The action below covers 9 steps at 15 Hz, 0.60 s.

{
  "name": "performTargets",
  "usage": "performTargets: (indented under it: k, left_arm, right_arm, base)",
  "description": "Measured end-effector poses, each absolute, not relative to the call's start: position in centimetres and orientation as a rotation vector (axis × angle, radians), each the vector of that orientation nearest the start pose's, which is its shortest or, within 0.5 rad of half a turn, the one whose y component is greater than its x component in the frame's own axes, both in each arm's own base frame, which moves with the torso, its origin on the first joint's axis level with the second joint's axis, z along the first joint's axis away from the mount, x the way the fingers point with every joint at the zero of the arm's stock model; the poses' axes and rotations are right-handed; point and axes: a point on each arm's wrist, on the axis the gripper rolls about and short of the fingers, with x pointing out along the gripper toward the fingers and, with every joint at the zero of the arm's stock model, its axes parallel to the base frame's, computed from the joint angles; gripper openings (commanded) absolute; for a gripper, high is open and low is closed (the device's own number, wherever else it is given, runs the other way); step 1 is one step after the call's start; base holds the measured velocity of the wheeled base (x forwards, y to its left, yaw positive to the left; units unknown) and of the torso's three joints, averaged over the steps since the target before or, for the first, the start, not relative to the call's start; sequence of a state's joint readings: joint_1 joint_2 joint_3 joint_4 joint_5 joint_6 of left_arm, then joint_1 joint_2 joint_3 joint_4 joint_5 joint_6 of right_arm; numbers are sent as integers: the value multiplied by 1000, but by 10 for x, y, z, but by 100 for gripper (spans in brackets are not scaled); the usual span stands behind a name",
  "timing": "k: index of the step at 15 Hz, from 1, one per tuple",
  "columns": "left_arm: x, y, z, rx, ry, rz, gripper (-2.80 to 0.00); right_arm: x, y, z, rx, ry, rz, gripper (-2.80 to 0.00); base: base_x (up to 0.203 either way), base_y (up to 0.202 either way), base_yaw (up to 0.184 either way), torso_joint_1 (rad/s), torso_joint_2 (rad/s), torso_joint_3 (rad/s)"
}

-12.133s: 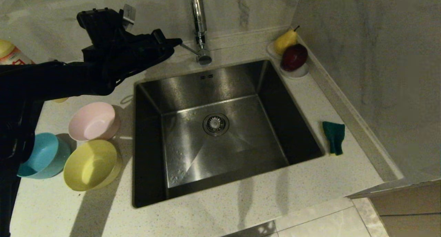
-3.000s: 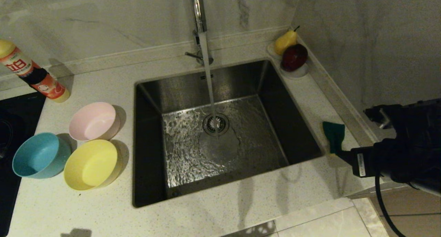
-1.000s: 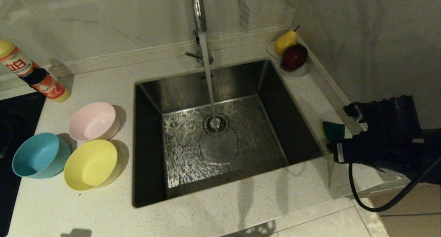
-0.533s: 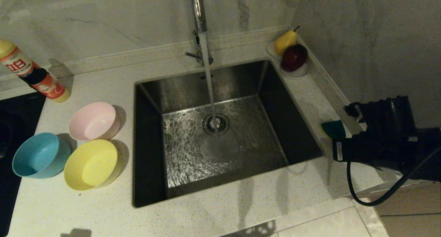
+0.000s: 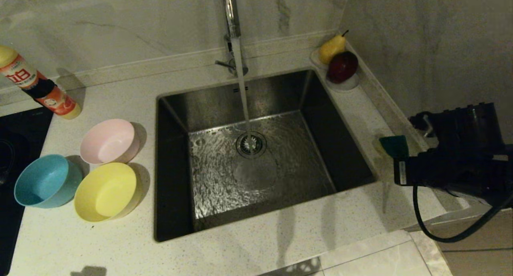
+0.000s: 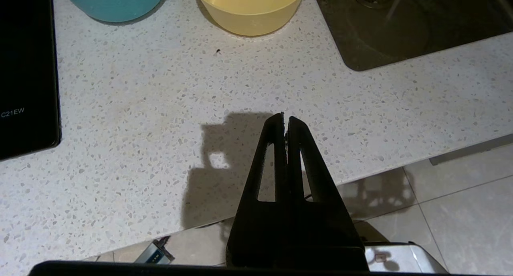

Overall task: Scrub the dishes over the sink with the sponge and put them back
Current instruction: Pick up a bowl and the sponge

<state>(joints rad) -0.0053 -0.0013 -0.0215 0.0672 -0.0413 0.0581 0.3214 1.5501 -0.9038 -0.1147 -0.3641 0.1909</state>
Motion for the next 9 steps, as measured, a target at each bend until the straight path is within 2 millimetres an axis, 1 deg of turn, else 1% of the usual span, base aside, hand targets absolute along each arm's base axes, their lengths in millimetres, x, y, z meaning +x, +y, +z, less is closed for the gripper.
performTargets:
  k: [3, 5, 9]
  left_arm:
    - [-25, -1, 74, 57, 43, -48, -280]
    - [-25, -1, 74, 57, 43, -47, -280]
    - [-25, -1, 75, 57, 43, -48, -280]
  right_arm:
    - [233, 83, 221, 14, 474, -11, -280]
    - [214, 89, 233, 12, 466, 58, -280]
    - [173, 98, 265, 18, 401, 179, -280]
  base:
    - [0, 0, 0, 0, 0, 0]
    - [0, 0, 0, 0, 0, 0]
    - [0, 0, 0, 0, 0, 0]
